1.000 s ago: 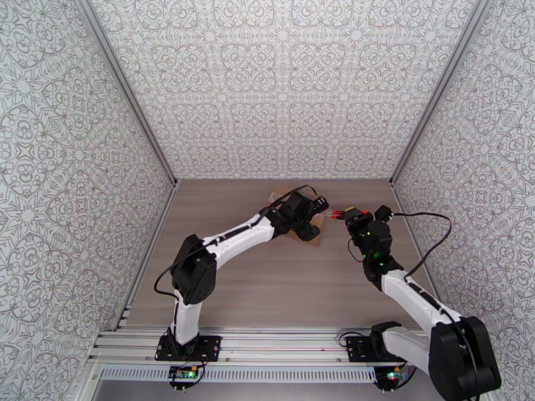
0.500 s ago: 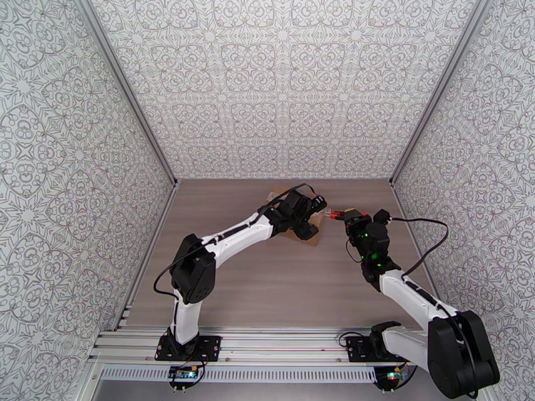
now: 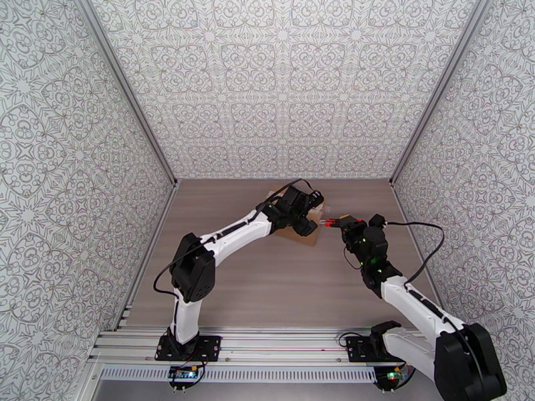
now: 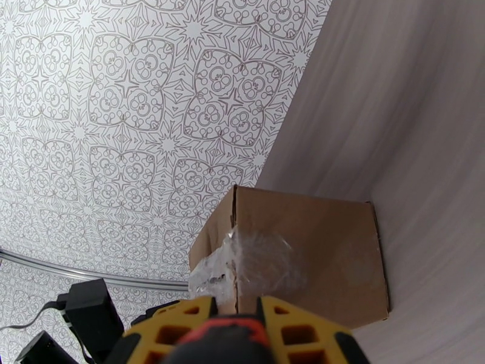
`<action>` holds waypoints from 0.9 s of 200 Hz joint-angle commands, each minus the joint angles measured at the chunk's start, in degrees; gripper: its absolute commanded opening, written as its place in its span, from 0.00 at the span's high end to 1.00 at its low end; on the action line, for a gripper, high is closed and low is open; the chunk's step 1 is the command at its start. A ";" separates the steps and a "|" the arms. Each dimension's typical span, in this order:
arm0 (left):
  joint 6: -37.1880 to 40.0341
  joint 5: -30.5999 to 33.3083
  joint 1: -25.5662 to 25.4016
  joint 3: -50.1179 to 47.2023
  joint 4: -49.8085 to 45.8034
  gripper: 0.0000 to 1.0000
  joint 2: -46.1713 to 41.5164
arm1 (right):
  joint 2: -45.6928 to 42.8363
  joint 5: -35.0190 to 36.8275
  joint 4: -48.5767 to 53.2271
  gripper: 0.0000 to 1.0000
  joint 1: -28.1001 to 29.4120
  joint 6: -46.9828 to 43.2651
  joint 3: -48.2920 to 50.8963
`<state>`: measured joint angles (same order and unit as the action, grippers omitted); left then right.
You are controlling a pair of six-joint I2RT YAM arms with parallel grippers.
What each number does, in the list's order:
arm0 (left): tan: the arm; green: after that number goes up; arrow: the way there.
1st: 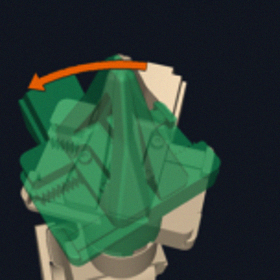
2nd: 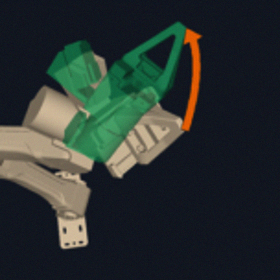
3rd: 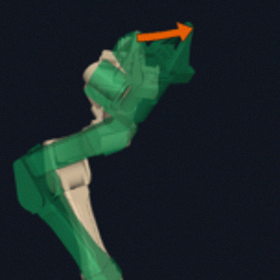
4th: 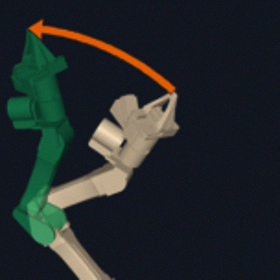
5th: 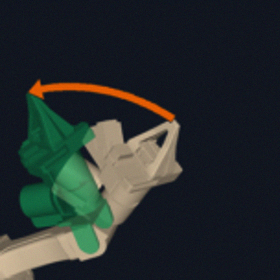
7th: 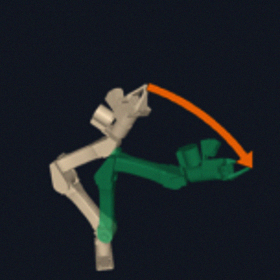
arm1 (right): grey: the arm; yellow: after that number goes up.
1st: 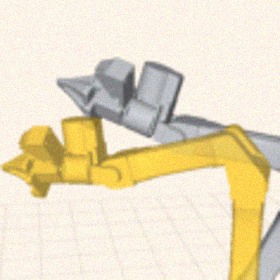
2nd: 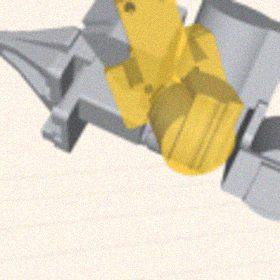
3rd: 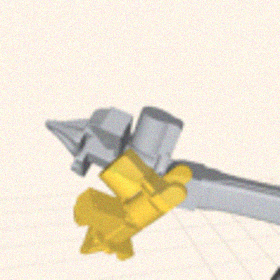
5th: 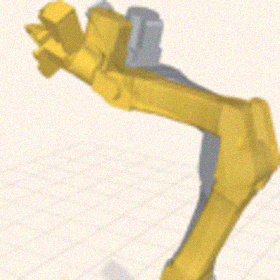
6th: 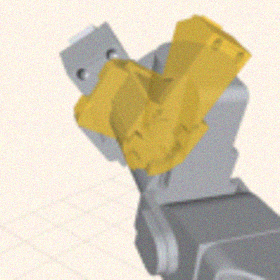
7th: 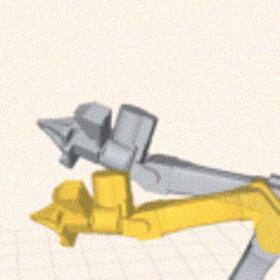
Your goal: Unpack the express box
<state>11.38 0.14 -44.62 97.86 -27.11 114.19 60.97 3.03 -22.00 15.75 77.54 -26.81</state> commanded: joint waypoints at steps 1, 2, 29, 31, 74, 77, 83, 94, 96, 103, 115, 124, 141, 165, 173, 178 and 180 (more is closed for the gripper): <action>0.91 6.32 2.36 -4.68 12.45 0.19 -3.84 | -2.38 -3.98 4.25 1.00 1.92 -2.30 2.04; 1.00 6.12 2.35 -4.78 12.49 0.19 -3.99 | -2.41 -3.81 4.25 1.00 1.92 -2.35 1.99; 5.41 3.99 1.37 -11.55 14.27 0.18 -7.33 | -3.10 -0.79 3.77 1.00 0.62 -3.89 1.03; 5.76 3.95 1.31 -11.93 14.39 0.18 -7.56 | -3.06 -0.71 3.75 1.00 0.50 -4.13 0.85; 10.33 3.37 0.48 -16.19 12.75 0.18 -9.99 | -5.17 0.84 6.25 1.00 -3.00 -7.83 -1.71; 10.33 3.33 0.48 -16.34 12.66 0.18 -10.10 | -5.52 0.91 6.93 1.00 -3.26 -8.32 -2.02; 10.41 3.21 0.45 -16.59 12.62 0.18 -10.43 | -6.24 1.13 8.48 1.00 -3.92 -9.16 -2.55; 10.63 3.15 0.40 -16.79 12.58 0.17 -11.03 | -7.74 1.49 11.15 1.00 -5.06 -10.98 -3.67; 10.67 3.12 0.34 -16.78 12.52 0.17 -11.12 | -7.96 1.57 11.60 1.00 -5.25 -11.33 -3.82; 10.80 2.77 0.33 -16.51 11.99 0.17 -11.61 | -8.83 1.88 13.52 1.00 -5.94 -12.48 -4.72; 11.18 1.96 0.24 -16.18 11.34 0.16 -12.72 | -10.13 2.03 16.61 1.00 -7.09 -14.90 -6.43; 11.90 1.04 0.24 -16.13 10.72 0.15 -13.63 | -10.87 2.05 18.98 1.00 -7.86 -16.61 -7.89; 13.02 0.08 0.33 -16.21 9.09 0.14 -15.38 | -11.68 2.83 24.26 1.00 -8.95 -20.05 -11.19; 14.33 -5.24 0.87 -16.24 5.08 0.13 -18.90 | -11.51 2.61 31.39 1.00 -9.70 -25.09 -15.11; 14.00 -7.81 1.58 -16.14 4.54 0.12 -20.19 | -11.18 1.75 33.43 1.00 -9.78 -26.55 -15.99; 13.37 -8.91 2.12 -15.91 4.53 0.11 -20.85 | -10.98 0.92 34.51 1.00 -9.77 -27.37 -16.46; 13.11 -9.41 2.44 -15.65 4.53 0.11 -21.03 | -10.92 0.79 34.72 1.00 -9.77 -27.54 -16.53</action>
<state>23.81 -1.76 -44.29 81.89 -19.00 97.56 49.93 4.69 3.29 6.37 57.04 -39.75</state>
